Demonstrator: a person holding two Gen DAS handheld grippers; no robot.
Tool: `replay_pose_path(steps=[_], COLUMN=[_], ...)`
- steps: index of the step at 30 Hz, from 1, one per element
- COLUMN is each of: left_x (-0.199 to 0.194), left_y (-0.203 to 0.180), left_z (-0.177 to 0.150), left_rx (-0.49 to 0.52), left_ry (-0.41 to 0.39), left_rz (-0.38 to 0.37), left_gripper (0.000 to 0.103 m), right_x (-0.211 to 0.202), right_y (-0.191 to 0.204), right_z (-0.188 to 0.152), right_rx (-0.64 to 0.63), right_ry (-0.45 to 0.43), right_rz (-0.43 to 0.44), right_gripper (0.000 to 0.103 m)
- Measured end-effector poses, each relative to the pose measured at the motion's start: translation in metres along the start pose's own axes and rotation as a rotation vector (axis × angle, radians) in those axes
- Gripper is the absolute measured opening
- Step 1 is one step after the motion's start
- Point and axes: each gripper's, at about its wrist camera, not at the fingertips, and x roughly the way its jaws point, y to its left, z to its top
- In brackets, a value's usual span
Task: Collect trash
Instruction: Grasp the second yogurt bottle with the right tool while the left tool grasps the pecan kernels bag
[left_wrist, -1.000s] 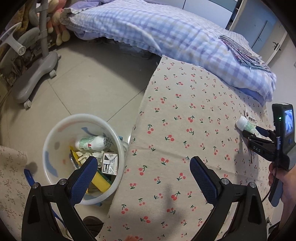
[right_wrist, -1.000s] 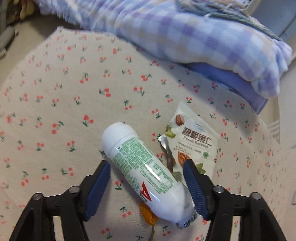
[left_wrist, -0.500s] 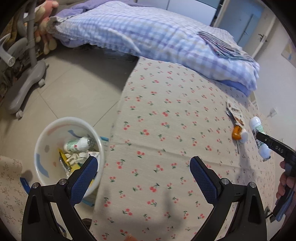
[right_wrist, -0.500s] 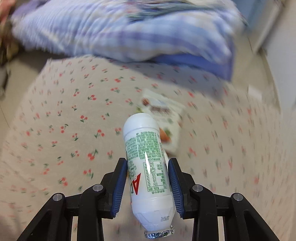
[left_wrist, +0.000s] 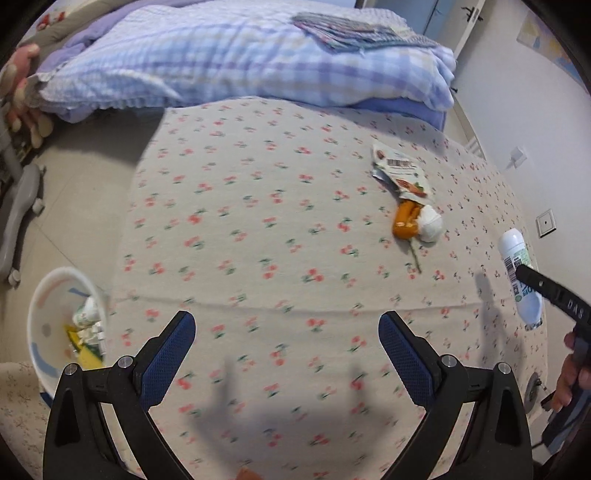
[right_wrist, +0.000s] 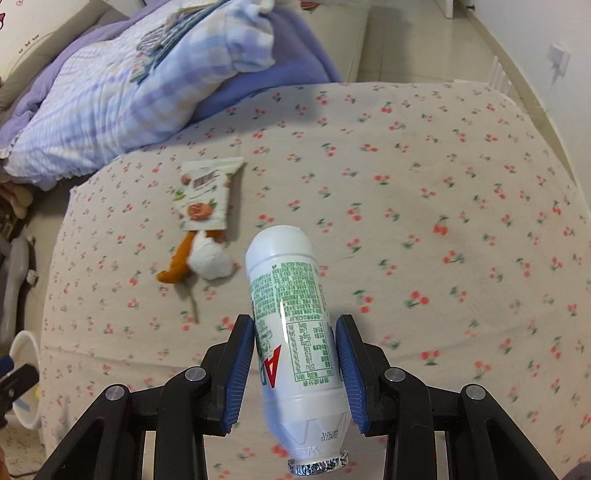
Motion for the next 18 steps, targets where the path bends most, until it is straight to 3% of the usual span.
replay_pose_path(steps=[9, 18], left_x=[0.047, 0.099], left_y=[-0.085, -0.140], left_z=[0.073, 0.121], left_rx=[0.059, 0.094], left_ry=[0.018, 0.014], left_rz=[-0.029, 0.000], left_gripper=[0.096, 0.095], right_x=[0.001, 0.008], right_y=[-0.047, -0.094], right_z=[0.005, 0.005], right_rx=[0.066, 0.180], right_ry=[0.000, 0.035], right_rz=[0.005, 0.057], right_gripper=[0.040, 0.041])
